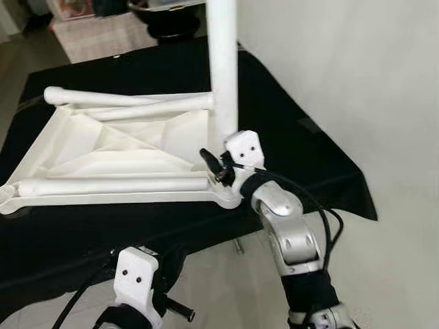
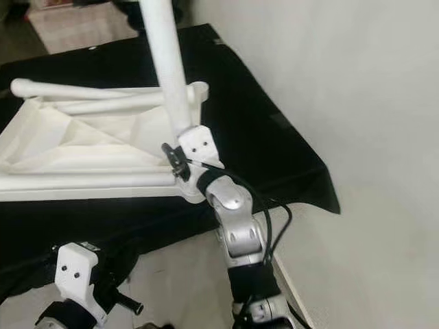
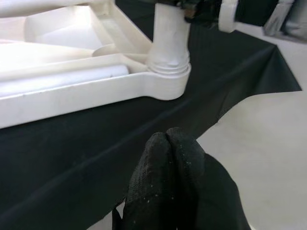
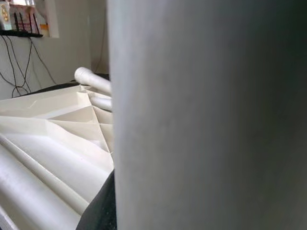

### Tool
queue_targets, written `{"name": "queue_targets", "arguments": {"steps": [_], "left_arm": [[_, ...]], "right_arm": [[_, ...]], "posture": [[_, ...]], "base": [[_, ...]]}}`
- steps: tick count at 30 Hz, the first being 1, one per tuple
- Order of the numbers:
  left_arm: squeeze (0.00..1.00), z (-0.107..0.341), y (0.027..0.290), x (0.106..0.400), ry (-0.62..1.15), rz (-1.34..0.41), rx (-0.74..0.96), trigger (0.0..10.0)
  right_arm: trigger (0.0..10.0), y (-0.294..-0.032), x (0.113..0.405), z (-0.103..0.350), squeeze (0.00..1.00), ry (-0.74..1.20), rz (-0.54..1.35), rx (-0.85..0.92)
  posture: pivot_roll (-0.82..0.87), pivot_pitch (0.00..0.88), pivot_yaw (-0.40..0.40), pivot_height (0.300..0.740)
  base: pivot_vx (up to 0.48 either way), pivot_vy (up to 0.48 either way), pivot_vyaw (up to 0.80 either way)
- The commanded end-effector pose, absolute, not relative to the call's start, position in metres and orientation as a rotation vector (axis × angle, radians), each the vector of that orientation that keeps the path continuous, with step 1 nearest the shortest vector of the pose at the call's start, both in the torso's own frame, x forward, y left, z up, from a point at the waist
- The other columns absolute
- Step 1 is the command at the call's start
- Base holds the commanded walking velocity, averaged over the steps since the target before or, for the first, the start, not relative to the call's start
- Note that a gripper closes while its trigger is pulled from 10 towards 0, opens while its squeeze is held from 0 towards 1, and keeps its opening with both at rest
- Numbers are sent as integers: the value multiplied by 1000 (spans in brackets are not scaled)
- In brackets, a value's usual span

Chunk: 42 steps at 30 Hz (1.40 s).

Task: Building children table

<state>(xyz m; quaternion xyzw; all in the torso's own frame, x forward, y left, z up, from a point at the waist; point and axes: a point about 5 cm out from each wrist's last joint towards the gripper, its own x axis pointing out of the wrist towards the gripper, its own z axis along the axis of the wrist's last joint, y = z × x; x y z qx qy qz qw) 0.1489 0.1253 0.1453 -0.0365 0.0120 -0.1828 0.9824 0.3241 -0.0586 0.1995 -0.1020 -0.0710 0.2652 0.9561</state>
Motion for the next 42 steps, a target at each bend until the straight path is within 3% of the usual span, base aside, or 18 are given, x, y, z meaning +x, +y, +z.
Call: {"name": "queue_targets", "arguments": {"steps": [1,2,3,9,10,12,13,16,24,28,35,36,37,38,42], "left_arm": [[0,143,127,147,37,-351,-73,10000],[0,143,127,147,36,-354,-75,10000],[0,144,126,148,36,-359,-78,10000],[0,145,125,149,34,-366,-86,10000],[0,145,125,149,33,-366,-86,10000],[0,145,125,149,32,-366,-86,10000],[0,146,125,148,32,-365,-85,10000],[0,146,125,147,31,-365,-84,10000],[0,148,125,145,32,-363,-77,10000],[0,148,125,143,38,-364,-70,10000],[0,148,125,142,40,-361,-68,10000],[0,148,125,142,41,-360,-68,10000],[0,148,125,142,41,-360,-68,10000],[0,147,125,142,41,-359,-67,10000],[0,147,124,143,41,-360,-68,10000]], "right_arm": [[10000,-60,326,194,0,-98,529,-242],[10000,-61,324,197,663,-99,530,-257],[10000,-63,326,200,1000,-98,552,-244],[10000,-65,333,209,1000,-127,735,-185],[10000,-64,333,210,945,-132,872,-195],[10000,-65,333,211,945,-132,961,-206],[10000,-67,335,208,0,-113,1063,-249],[10000,-72,343,206,0,-83,1144,-312],[10000,-75,352,219,0,-52,1325,-256],[10000,-79,353,225,0,-10,1503,-231],[10000,-85,357,227,0,1,1544,-240],[3922,-86,358,227,0,3,1550,-240],[3922,-86,358,227,0,3,1550,-240],[0,-87,359,227,0,5,1552,-239],[0,-89,359,223,0,8,1549,-243]], "posture": [[20,162,34,740],[16,164,35,740],[14,165,35,740],[17,169,37,740],[22,170,36,740],[22,170,36,740],[25,174,37,740],[34,177,35,740],[59,190,37,740],[89,194,37,740],[94,189,30,740],[94,187,30,740],[94,187,30,740],[92,186,30,740],[84,181,33,740]], "base": [[0,0,0],[0,0,0],[0,0,0],[0,0,0],[0,0,0],[0,0,0],[0,0,0],[0,0,0],[0,0,0],[0,0,0],[0,0,0],[0,0,0],[0,0,0],[0,0,0],[0,0,0]]}}
